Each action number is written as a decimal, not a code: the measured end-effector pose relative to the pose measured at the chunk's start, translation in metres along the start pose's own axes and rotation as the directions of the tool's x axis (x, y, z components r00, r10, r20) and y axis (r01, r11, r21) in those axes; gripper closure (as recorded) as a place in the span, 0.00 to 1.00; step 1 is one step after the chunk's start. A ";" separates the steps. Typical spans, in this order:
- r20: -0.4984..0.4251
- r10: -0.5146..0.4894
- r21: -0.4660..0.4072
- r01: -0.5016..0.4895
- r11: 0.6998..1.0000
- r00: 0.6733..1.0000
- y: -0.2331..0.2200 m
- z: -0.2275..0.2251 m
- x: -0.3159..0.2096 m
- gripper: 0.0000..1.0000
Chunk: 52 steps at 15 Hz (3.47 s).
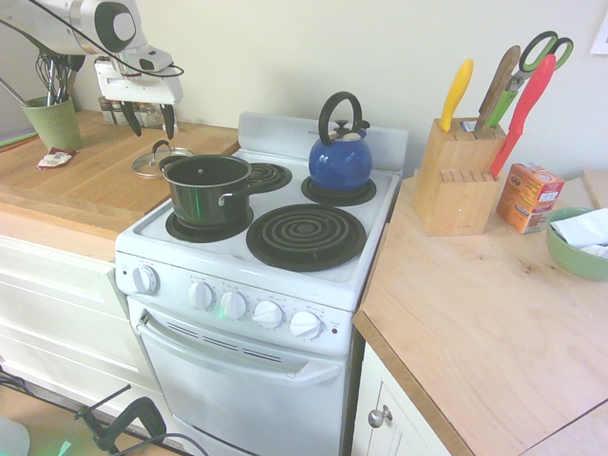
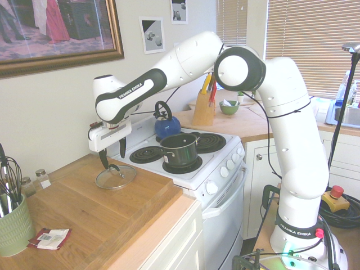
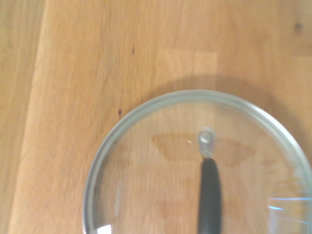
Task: Cover the lid of the pot
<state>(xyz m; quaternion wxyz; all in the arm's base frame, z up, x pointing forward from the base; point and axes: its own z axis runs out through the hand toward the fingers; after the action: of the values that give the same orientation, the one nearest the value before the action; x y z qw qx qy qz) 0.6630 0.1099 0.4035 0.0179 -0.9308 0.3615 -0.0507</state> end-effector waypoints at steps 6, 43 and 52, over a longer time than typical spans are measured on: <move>0.008 0.054 -0.001 -0.054 0.999 0.998 -0.008 0.024 0.021 1.00; -0.138 0.219 0.070 -0.212 0.975 0.966 0.070 -0.162 -0.003 1.00; -0.134 0.420 0.053 -0.417 0.907 0.897 0.248 -0.147 0.011 1.00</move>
<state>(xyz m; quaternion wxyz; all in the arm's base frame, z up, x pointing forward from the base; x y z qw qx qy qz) 0.4884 -0.0802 0.5327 0.0133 -0.8250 0.5529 -0.1164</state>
